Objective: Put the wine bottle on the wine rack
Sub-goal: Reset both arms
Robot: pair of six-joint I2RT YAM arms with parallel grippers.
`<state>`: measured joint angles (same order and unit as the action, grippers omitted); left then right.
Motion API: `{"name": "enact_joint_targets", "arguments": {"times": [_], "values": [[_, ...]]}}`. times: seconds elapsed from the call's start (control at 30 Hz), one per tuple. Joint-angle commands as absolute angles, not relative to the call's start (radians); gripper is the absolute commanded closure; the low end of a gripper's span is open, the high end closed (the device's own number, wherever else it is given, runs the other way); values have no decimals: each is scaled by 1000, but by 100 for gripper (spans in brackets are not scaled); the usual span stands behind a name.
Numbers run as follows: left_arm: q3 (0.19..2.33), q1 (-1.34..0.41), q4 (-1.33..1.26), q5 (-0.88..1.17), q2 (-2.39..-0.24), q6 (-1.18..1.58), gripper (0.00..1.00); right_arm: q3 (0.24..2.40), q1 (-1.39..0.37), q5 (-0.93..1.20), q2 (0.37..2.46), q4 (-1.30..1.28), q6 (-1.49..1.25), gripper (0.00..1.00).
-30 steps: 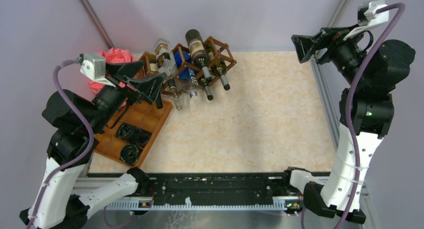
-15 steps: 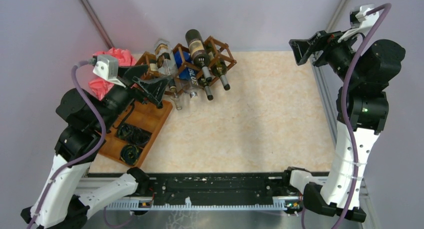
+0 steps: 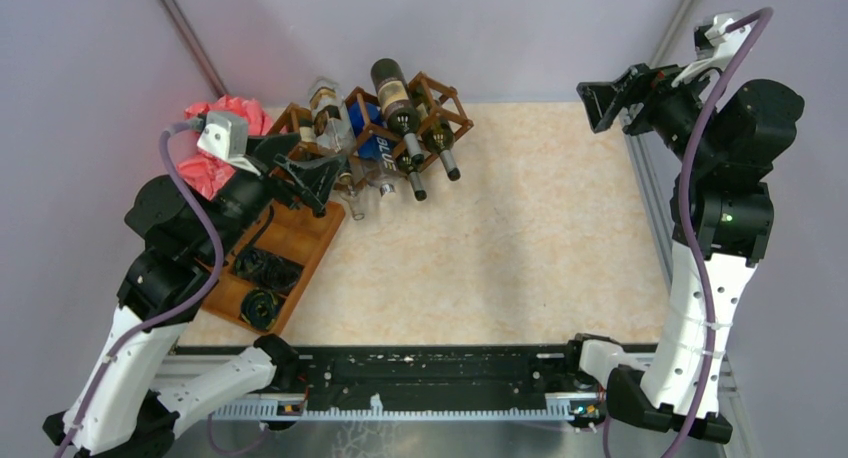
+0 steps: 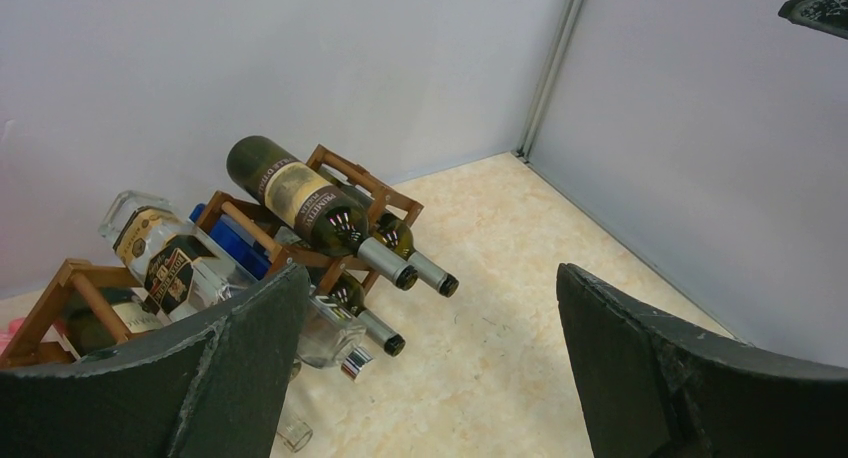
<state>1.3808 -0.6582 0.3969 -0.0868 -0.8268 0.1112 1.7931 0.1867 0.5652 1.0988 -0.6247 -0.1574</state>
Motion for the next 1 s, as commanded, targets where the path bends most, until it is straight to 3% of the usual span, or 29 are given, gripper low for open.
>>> {"name": "enact_joint_targets", "arguments": {"times": [0.0, 0.97], "values": [[1370, -651, 369, -101, -813, 99, 1, 1783, 193, 558, 1078, -594, -149, 1], [1331, -651, 359, -100, -799, 107, 1, 1767, 192, 561, 1072, -594, -142, 1]]}}
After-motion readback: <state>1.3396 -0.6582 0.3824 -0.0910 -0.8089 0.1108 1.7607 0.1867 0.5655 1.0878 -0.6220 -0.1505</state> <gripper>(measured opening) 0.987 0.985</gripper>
